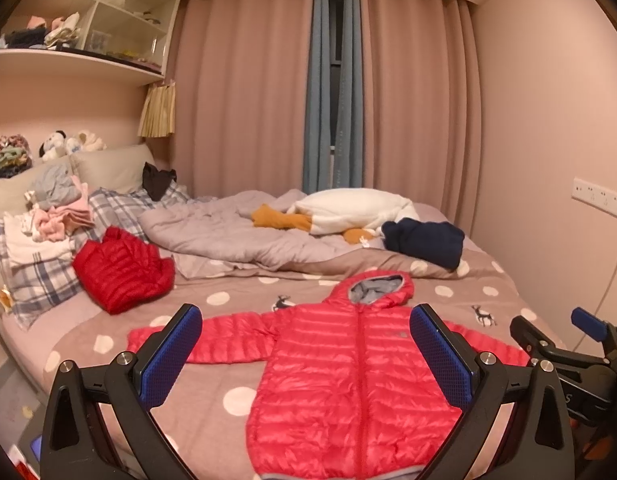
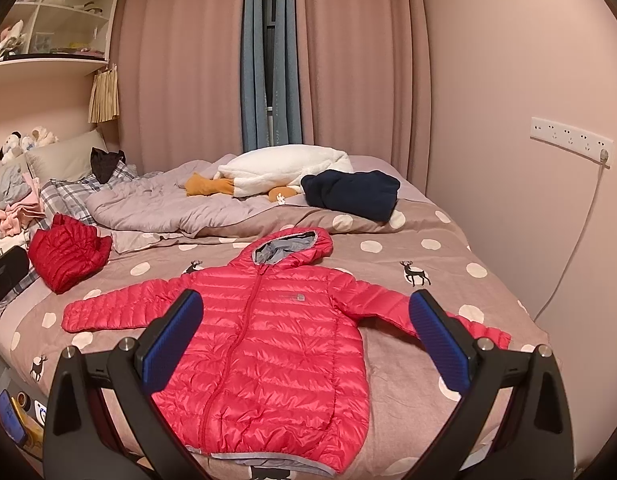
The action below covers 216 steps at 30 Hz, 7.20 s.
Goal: Fold large clothes
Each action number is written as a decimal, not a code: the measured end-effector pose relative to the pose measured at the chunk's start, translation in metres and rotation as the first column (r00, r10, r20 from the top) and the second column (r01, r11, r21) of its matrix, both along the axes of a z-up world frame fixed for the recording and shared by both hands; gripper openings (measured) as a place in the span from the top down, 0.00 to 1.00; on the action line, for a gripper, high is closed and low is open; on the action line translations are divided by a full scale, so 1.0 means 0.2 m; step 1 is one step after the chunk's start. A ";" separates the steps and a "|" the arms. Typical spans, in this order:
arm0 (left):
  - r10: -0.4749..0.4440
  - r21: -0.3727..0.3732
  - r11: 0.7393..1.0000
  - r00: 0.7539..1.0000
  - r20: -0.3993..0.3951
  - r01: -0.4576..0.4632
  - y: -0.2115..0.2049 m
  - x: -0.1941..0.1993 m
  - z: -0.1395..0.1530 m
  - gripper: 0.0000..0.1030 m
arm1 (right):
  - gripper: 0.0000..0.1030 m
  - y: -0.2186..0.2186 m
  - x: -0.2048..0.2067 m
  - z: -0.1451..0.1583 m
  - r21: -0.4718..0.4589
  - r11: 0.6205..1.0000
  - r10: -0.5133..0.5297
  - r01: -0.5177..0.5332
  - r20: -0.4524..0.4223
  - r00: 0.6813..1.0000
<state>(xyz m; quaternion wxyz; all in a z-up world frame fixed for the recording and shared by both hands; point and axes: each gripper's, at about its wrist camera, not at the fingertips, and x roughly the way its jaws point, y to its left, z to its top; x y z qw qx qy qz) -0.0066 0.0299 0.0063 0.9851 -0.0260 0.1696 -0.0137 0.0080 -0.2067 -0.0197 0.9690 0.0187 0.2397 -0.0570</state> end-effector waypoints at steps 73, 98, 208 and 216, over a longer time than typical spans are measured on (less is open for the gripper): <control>0.368 -0.216 0.839 0.813 -0.452 -0.500 1.10 1.12 -1.21 0.87 | 0.89 -1.74 0.56 -1.05 0.384 0.593 -0.683 0.708 -0.225 0.695; 0.398 -0.178 0.849 0.823 -0.406 -0.498 1.00 1.09 -1.09 0.87 | 0.45 0.06 1.24 -0.66 0.463 0.879 0.160 -0.112 -0.065 0.985; 0.216 0.018 0.973 0.885 -0.412 -0.230 0.00 1.40 -1.29 0.54 | 0.87 -0.43 1.34 -1.14 0.048 0.996 -0.062 0.078 -0.283 0.957; 0.205 0.082 0.979 0.885 -0.418 -0.188 -0.06 1.46 -1.45 0.54 | 0.87 -0.41 1.39 -1.44 0.024 0.996 -0.075 0.089 -0.360 0.930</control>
